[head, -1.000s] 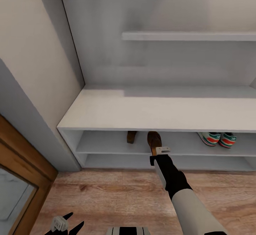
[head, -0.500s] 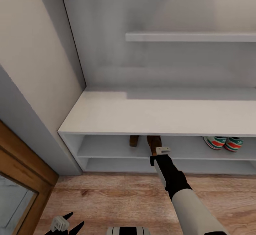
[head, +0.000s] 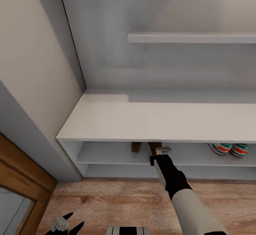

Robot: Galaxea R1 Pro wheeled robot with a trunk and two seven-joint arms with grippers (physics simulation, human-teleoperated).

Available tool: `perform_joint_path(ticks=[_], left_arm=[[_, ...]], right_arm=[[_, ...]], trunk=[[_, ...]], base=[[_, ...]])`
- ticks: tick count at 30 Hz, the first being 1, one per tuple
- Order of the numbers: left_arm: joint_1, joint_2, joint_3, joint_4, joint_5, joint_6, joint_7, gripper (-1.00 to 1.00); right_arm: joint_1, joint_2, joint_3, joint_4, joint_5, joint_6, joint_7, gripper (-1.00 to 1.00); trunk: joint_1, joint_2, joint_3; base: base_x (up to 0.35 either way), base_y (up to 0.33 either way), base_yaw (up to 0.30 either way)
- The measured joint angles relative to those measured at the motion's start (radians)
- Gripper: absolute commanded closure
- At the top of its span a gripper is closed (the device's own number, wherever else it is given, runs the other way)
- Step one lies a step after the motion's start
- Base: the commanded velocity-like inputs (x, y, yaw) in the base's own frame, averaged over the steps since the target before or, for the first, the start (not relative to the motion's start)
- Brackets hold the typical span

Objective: Pick up the two gym shoes and the two sandals from the corridor floor and place them onto the hallstand (shoe rack) in the corridor, making sure they are on the rack and not on the floor. Arrange them so the two gym shoes are next to each other and the two sandals are next to each other.

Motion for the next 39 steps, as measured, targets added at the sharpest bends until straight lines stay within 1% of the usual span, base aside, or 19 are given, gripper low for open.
perform_joint_path(ticks=[6, 27, 28, 39], left_arm=[[0.0, 0.0, 0.0, 0.0, 0.0, 0.0, 0.0, -1.0], [0.0, 0.0, 0.0, 0.0, 0.0, 0.0, 0.0, -1.0], [0.0, 0.0, 0.0, 0.0, 0.0, 0.0, 0.0, -1.0], [0.0, 0.0, 0.001, 0.0, 0.001, 0.0, 0.0, -1.0]], right_arm=[[0.0, 0.0, 0.0, 0.001, 0.0, 0.0, 0.0, 1.0], [0.0, 0.0, -0.001, 0.0, 0.0, 0.0, 0.001, 1.0], [0.0, 0.0, -0.001, 0.0, 0.0, 0.0, 0.0, -1.0], [0.0, 0.0, 0.0, -0.002, 0.0, 0.0, 0.001, -1.0]], trunk=[[0.0, 0.0, 0.0], [0.0, 0.0, 0.0], [0.0, 0.0, 0.0], [0.0, 0.0, 0.0]], base=[[0.163, 0.0, 0.0], [0.03, 0.019, 0.0], [0.0, 0.0, 0.0], [0.0, 0.0, 0.0]])
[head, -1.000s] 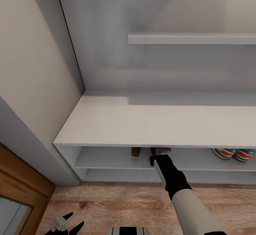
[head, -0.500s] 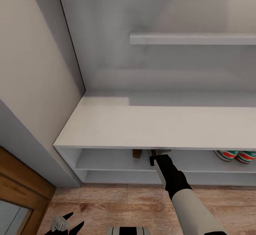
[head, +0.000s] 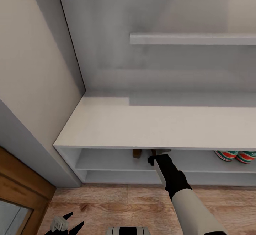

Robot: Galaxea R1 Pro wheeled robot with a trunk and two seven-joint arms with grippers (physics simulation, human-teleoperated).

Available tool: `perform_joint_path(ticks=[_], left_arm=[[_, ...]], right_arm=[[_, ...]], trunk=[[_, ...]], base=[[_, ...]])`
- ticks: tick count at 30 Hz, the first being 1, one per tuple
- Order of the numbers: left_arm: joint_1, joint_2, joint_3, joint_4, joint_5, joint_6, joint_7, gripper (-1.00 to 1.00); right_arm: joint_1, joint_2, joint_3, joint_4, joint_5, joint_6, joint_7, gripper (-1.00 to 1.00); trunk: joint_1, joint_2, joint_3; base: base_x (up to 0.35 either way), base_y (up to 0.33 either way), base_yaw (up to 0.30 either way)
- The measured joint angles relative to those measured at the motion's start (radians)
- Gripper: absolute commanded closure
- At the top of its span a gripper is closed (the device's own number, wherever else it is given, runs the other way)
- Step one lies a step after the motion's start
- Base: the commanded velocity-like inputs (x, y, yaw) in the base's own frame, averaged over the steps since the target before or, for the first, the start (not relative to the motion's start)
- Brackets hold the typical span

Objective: Pick up the two gym shoes and the two sandals from the corridor floor and place them onto the hallstand (shoe rack) in the corridor, making sure they are on the rack and not on the floor. Arrange them so the two gym shoes are next to each other and the two sandals are next to each other.

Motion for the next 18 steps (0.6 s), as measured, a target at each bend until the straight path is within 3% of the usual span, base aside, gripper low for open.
perform_joint_path(ticks=[5, 18], left_arm=[[0.0, 0.0, 0.0, 0.0, -0.001, 0.0, 0.0, -1.0], [0.0, 0.0, -0.001, 0.0, 0.0, -0.002, -0.001, -1.0]], right_arm=[[0.0, 0.0, -0.001, 0.001, 0.0, 0.0, 0.0, -1.0], [0.0, 0.0, -0.001, 0.002, 0.0, 0.0, 0.0, -1.0]], trunk=[[0.0, 0.0, 0.0], [0.001, 0.0, 0.0]], base=[[-0.083, 0.0, 0.0], [-0.293, -0.043, 0.0]])
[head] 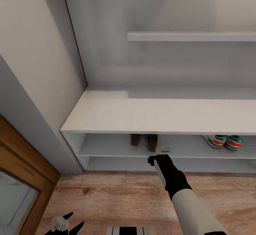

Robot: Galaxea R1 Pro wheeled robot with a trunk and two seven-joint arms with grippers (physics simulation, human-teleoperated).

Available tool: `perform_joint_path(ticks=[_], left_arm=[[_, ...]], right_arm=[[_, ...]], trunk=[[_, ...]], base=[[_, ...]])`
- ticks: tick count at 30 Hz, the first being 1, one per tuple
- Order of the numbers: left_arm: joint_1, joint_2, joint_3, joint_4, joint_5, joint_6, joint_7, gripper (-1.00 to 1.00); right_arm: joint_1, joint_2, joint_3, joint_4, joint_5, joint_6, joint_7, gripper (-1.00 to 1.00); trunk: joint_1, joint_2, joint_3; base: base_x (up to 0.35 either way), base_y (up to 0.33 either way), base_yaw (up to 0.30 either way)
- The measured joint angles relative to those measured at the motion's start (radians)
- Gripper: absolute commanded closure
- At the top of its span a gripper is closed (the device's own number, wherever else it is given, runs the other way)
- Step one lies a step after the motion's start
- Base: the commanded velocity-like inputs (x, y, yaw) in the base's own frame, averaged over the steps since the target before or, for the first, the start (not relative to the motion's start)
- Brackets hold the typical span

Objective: Pick up the two gym shoes and the two sandals from the corridor floor and place them onto the hallstand (shoe rack) in the corridor, making sure they are on the rack and not on the floor. Arrange them so the two gym shoes are next to each other and the two sandals are next to each other.

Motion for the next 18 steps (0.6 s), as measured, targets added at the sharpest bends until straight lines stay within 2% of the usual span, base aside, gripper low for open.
perform_joint_path(ticks=[18], left_arm=[[0.0, 0.0, 0.001, 0.0, 0.0, 0.001, 0.002, -1.0]], right_arm=[[0.0, 0.0, 0.001, 0.003, 0.001, 0.0, 0.0, -1.0]], trunk=[[0.0, 0.0, 0.0]], base=[[-0.3, -0.151, 0.0]])
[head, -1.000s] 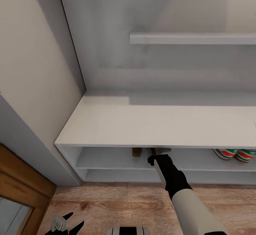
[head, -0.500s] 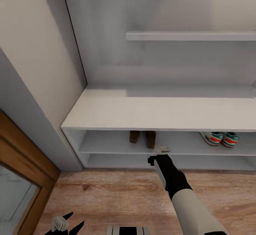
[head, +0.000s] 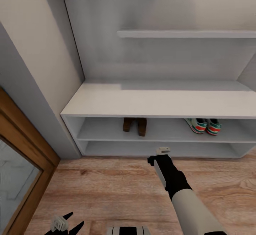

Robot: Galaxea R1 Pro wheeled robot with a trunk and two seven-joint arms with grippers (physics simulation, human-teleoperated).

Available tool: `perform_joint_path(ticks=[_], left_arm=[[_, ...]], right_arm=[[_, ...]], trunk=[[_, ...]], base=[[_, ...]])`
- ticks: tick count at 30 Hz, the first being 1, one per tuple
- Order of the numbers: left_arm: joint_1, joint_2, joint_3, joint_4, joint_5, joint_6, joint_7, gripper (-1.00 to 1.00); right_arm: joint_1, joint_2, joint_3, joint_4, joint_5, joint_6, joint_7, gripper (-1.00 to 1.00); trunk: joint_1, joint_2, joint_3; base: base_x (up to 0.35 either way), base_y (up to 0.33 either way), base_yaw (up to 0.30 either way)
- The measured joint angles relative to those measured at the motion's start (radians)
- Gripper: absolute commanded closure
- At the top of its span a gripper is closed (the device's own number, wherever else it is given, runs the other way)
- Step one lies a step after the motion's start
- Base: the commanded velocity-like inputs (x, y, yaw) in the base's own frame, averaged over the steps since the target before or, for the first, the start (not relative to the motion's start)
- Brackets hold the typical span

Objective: Pick up the two gym shoes and the two sandals from the corridor floor and place them onto the hallstand (shoe rack) in the corridor, making sure they are on the rack and not on the floor. Arrange them so the two gym shoes are next to each other and the two sandals are next to each other.

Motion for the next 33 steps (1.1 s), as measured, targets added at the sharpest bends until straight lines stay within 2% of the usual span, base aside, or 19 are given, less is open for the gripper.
perform_joint_path(ticks=[23, 33], left_arm=[[0.0, 0.002, 0.003, 0.0, 0.001, 0.001, 0.002, -1.0], [0.002, 0.008, 0.012, -0.001, 0.005, -0.004, 0.0, -1.0]], right_arm=[[0.001, 0.0, 0.002, 0.019, -0.001, -0.005, 0.005, -1.0], [0.003, 0.0, 0.001, 0.104, -0.001, -0.077, 0.006, -1.0]], trunk=[[0.0, 0.0, 0.0], [0.0, 0.0, 0.0]], base=[[-0.24, -0.189, 0.0], [-0.039, -0.021, 0.0]])
